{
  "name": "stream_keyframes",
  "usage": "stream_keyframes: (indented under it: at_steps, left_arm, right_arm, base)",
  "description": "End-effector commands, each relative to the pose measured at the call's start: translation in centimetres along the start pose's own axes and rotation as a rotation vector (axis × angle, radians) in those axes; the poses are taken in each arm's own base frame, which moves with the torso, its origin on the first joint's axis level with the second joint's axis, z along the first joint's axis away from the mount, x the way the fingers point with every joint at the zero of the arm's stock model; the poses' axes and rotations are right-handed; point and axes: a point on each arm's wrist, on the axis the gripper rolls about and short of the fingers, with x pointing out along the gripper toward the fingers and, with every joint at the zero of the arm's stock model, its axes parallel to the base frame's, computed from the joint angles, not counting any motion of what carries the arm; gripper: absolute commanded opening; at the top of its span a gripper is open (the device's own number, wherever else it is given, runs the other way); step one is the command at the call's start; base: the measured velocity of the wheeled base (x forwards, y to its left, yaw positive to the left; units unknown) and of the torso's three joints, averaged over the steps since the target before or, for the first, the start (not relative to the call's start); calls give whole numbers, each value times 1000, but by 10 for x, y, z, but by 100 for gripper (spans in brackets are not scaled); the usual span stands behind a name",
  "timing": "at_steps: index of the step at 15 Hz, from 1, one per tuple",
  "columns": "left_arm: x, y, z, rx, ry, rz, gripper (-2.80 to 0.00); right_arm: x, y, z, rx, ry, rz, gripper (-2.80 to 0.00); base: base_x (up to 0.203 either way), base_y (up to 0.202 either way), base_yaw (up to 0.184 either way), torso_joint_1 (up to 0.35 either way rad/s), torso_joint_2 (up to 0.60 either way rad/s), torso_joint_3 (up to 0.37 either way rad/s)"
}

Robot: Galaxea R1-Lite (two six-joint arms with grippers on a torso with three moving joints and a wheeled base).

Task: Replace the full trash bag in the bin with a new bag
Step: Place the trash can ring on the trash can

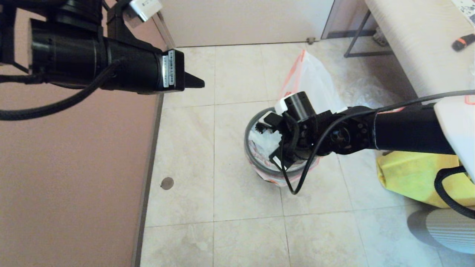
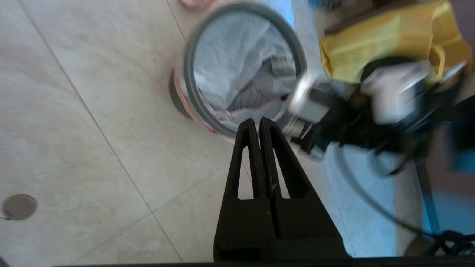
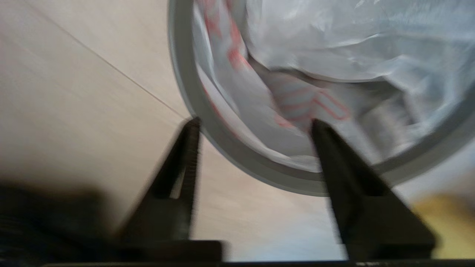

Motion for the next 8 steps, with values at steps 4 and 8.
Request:
stream_keyframes:
  at_steps: [4, 8]
  left_arm:
    - [92, 18, -29, -20, 114, -110, -280]
    - [191, 70, -73, -76, 112, -240, -280]
  right_arm:
    - [4, -76, -18, 491, -82, 270, -280]
    - [49, -107, -43, 680, -125, 402, -280]
  base:
    - [0, 0, 0, 0, 0, 0]
    - [0, 0, 0, 0, 0, 0]
